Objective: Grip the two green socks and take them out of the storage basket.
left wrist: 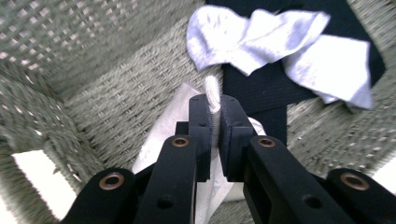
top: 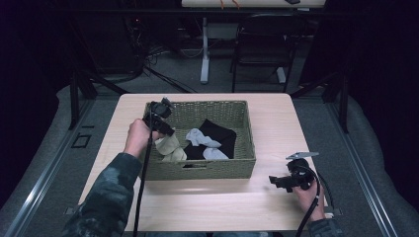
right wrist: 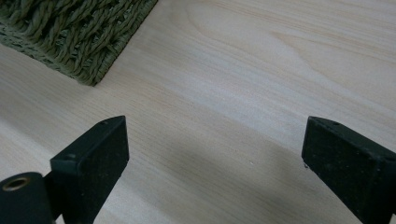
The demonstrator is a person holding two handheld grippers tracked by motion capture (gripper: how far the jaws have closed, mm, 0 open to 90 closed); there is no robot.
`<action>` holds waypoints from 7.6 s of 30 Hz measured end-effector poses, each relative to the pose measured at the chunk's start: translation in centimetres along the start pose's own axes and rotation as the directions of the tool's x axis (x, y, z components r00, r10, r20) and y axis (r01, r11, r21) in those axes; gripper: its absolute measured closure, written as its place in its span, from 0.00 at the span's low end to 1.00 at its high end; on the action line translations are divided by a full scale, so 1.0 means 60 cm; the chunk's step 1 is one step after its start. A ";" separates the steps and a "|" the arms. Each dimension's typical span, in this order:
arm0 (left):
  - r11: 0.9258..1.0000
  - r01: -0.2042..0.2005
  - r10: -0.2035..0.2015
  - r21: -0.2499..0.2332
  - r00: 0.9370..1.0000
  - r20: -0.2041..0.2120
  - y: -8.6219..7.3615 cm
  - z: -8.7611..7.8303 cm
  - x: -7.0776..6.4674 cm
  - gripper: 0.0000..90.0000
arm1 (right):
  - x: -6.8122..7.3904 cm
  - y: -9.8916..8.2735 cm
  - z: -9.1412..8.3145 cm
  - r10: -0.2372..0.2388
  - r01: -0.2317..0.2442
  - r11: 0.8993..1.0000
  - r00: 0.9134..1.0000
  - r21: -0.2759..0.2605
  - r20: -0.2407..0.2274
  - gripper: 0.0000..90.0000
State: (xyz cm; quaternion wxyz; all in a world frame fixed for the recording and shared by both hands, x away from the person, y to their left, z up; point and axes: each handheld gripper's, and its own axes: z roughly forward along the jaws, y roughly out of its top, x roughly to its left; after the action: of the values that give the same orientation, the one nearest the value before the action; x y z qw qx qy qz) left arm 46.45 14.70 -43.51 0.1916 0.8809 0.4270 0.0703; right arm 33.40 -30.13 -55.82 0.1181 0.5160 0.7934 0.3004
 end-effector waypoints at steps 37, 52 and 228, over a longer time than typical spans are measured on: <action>0.992 -0.060 0.055 -0.111 0.997 -0.046 0.034 -0.158 -0.008 0.94 | 0.000 -0.001 0.000 0.001 -0.001 1.000 1.000 0.000 0.001 0.08; 0.988 -0.034 0.021 -0.150 0.996 -0.088 0.019 -0.219 0.017 0.94 | 0.000 -0.002 0.000 0.004 -0.004 1.000 1.000 0.000 -0.003 0.08; 0.997 0.079 -0.079 -0.012 0.996 0.041 -0.028 0.034 0.019 0.04 | 0.002 -0.002 0.004 0.005 -0.005 1.000 1.000 0.013 -0.004 0.08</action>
State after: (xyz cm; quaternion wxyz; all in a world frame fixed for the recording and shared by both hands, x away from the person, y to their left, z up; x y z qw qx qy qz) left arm 46.53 15.96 -46.13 0.2087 0.8633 0.4571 0.0475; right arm 33.37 -29.98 -56.04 0.1123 0.5183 0.7943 0.2965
